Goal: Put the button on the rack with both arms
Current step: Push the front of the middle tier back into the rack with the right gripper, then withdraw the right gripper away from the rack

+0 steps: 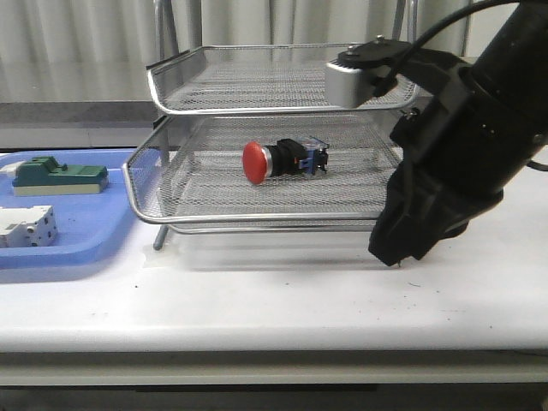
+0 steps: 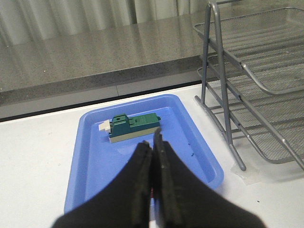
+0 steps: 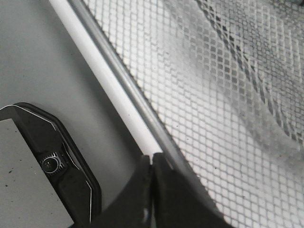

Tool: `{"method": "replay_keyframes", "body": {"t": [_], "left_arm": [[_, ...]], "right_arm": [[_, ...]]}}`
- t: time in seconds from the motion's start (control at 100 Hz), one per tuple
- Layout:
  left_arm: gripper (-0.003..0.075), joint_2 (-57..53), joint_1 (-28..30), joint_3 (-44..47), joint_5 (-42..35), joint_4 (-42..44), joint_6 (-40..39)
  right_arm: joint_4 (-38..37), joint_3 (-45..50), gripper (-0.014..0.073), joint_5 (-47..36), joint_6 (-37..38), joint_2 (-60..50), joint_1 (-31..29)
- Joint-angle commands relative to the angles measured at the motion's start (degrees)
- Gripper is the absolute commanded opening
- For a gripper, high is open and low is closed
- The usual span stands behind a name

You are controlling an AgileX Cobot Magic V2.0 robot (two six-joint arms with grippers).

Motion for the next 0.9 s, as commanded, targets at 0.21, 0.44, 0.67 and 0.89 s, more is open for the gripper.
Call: {"method": "replay_keyframes", "body": {"t": [0.21, 0.44, 0.67, 0.89], "left_arm": [[-0.0020, 0.4, 0.1, -1.7, -4.9, -0.7, -0.7], [-0.0020, 0.4, 0.1, -1.7, -4.9, -0.7, -0.7], [-0.0020, 0.4, 0.1, -1.7, -4.9, -0.7, -0.7], [-0.0020, 0.4, 0.1, -1.7, -4.9, -0.7, -0.7]], "right_arm": [[-0.1, -7.2, -0.0069, -6.4, -0.4, 3.6, -1.2], [-0.1, -12.3, -0.0069, -5.6, -0.4, 6.7, -1.2], [-0.1, -14.7, -0.0069, -4.3, -0.3, 7.4, -1.2], [0.0, -14.7, -0.0069, 2.3, 2.9, 7.1, -1.2]]}}
